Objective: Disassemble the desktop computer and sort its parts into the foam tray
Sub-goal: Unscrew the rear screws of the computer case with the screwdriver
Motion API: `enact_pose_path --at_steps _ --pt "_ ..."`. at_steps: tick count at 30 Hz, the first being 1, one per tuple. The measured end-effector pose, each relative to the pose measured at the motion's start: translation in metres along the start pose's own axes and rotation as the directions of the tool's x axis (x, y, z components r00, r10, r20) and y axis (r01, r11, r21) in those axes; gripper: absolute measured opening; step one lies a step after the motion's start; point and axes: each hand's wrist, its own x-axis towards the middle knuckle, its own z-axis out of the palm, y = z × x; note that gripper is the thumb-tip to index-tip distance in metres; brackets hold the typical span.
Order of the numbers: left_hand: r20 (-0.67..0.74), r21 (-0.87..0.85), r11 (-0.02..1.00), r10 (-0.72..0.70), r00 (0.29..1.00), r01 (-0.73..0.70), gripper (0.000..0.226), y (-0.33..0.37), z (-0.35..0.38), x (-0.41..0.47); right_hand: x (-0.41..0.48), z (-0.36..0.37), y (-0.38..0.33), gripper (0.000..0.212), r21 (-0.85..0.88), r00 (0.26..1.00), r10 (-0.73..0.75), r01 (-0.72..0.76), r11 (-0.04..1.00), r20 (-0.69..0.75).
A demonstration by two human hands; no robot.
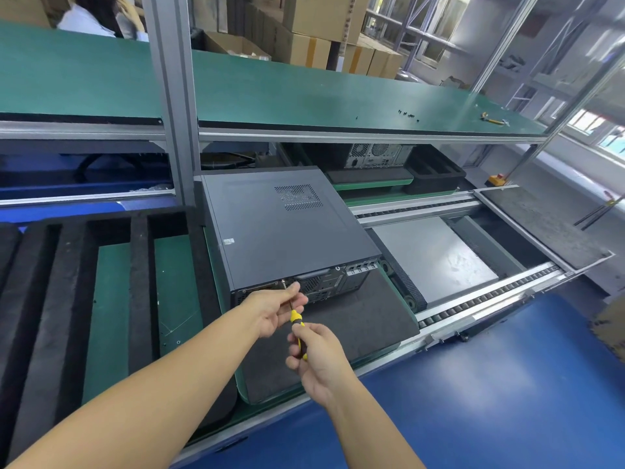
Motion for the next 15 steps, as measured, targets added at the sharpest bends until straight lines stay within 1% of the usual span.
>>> enact_pose_path --at_steps 3,5,7,9,11,12,15 --pt "-0.004 0.05 0.999 0.016 1.0 -0.016 0.013 -0.0005 -0.001 0.0001 0.0007 0.0007 -0.0017 0.018 -0.026 0.999 -0.044 0.043 0.999 -0.02" --pt "-0.006 0.027 1.0 0.013 1.0 -0.013 0.011 0.0008 -0.0001 0.0006 0.0001 0.0002 -0.0016 0.015 -0.01 0.999 -0.041 0.04 0.999 -0.031" --pt "0.004 -0.012 1.0 0.012 1.0 -0.012 0.01 0.0003 0.0015 0.0004 -0.0013 -0.0019 -0.0012 0.011 0.02 0.999 0.019 -0.018 1.0 -0.039" --pt "0.007 -0.046 0.999 0.019 1.0 -0.019 0.01 -0.0012 0.0019 0.0003 -0.0036 -0.004 -0.0012 0.022 0.03 0.994 0.104 -0.103 0.994 -0.024" --pt "0.019 -0.073 0.997 0.023 1.0 -0.022 0.011 -0.003 0.0013 0.0006 -0.0039 -0.0058 -0.0006 0.028 0.02 0.992 0.129 -0.129 0.991 0.001" --pt "0.03 -0.085 0.996 0.026 0.999 -0.023 0.012 -0.0039 0.0011 0.0007 -0.0028 -0.0062 0.0002 0.026 0.009 0.994 0.111 -0.111 0.994 0.003" --pt "0.04 -0.142 0.989 0.053 0.998 -0.047 0.014 -0.0038 0.0011 0.0014 0.0024 -0.0073 0.0035 0.008 -0.064 0.999 -0.02 0.017 0.998 -0.048"
